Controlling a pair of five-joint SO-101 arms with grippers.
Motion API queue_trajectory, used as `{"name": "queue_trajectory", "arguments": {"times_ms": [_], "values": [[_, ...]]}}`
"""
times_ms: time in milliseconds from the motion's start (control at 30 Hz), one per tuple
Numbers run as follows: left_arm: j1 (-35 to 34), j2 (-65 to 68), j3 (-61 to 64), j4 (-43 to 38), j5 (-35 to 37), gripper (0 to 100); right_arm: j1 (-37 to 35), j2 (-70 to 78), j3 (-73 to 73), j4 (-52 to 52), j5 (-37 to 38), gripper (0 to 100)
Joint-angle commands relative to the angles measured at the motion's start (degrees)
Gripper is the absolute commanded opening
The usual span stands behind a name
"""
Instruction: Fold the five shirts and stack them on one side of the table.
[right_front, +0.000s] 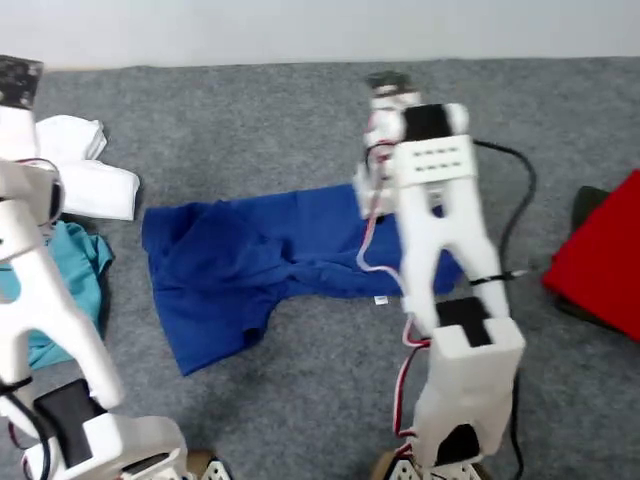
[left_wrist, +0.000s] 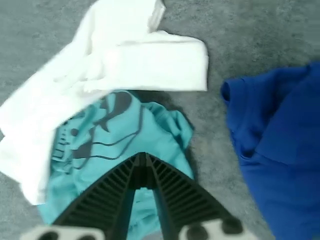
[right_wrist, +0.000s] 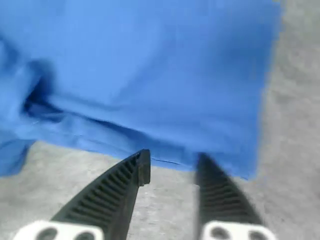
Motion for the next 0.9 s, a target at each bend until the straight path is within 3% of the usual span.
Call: {"name": "queue_trajectory", "arguments": {"times_ms": [0, 167, 300, 567, 867], "values": [[4.84, -2.2, 4.88, 2.02, 0.09, 1, -2.51, 1.54, -2.99, 1.71, -0.62, 1.1], [11.25, -2.73, 14.81, 7.38, -10.46, 0, -1.89, 1.27, -2.99, 2.07, -0.62, 1.0], [11.43, -2.29, 19.12, 7.3, -12.48, 0, 1.54, -2.42, -2.99, 2.07, -0.53, 1.0], [17.23, -2.73, 33.63, 7.3, -29.19, 1, 15.78, -12.97, -2.81, 2.51, -0.35, 1.0], [21.98, -2.29, 41.45, 4.92, -37.71, 12, 31.16, -23.78, 1.23, 2.51, -0.26, 1.0]]}}
